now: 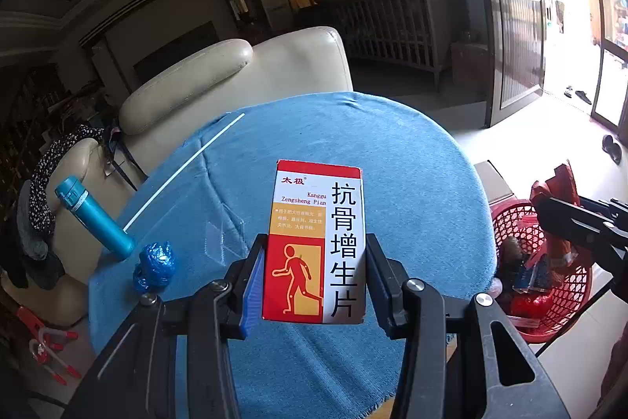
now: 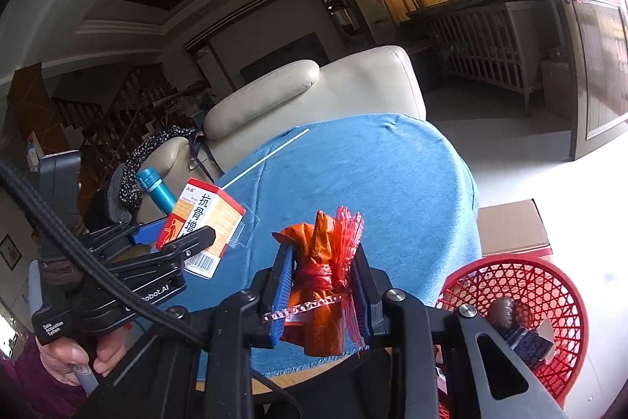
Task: Collect trash
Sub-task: 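Hold the medicine box and orange wrapper above the table edge, then carry the medicine box and orange wrapper over the red basket, then open both tools to drop the items into the red basket, then move both open tools back over the table toward the blue bag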
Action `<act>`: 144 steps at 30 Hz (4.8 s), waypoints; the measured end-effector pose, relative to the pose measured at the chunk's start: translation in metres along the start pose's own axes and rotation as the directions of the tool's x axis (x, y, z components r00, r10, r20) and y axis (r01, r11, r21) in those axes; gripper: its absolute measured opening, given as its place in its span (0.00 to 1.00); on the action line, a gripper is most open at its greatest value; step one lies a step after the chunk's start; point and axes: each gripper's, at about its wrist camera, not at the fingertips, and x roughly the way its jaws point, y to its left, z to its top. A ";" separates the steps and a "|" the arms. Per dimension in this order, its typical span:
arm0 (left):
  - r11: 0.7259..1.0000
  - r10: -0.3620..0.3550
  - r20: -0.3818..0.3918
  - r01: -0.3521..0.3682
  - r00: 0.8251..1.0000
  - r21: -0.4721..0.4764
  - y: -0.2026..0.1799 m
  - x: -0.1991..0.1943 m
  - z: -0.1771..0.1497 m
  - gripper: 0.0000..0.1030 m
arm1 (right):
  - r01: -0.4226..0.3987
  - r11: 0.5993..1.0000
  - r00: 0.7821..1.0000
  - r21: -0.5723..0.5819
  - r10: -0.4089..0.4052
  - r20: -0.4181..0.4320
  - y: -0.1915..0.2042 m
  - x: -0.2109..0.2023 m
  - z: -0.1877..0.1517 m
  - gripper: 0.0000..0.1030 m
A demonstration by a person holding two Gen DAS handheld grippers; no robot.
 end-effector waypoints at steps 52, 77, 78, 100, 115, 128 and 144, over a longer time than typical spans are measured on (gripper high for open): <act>0.988 -0.053 -0.033 0.057 0.998 0.142 -0.057 0.006 -0.001 0.47 | 0.092 0.988 0.995 0.120 -0.096 0.022 -0.058 -0.035 -0.015 0.29; 0.882 -0.353 -0.132 0.377 0.926 0.283 -0.167 0.018 0.012 0.47 | 0.236 0.928 0.967 0.290 -0.253 0.022 -0.142 -0.089 -0.035 0.30; 0.880 -0.355 -0.136 0.380 0.925 0.284 -0.169 0.019 0.012 0.47 | 0.235 0.926 0.967 0.294 -0.252 0.021 -0.144 -0.089 -0.035 0.30; 0.818 -0.468 -0.184 0.503 0.864 0.279 -0.182 0.031 0.010 0.48 | 0.256 0.897 0.962 0.361 -0.271 -0.010 -0.169 -0.078 -0.039 0.31; 0.932 -0.313 -0.158 0.335 0.937 0.140 -0.063 0.052 -0.013 0.56 | 0.251 0.897 0.967 0.363 -0.249 -0.053 -0.157 -0.064 -0.030 0.31; 0.992 0.007 -0.178 -0.030 0.984 -0.123 0.119 0.064 -0.074 0.57 | 0.182 0.948 0.976 0.260 -0.141 -0.168 -0.089 0.008 -0.016 0.32; 0.950 0.157 -0.231 -0.211 0.960 -0.231 0.211 0.068 -0.126 0.57 | -0.005 0.993 0.958 -0.116 -0.029 -0.287 0.079 0.135 0.015 0.32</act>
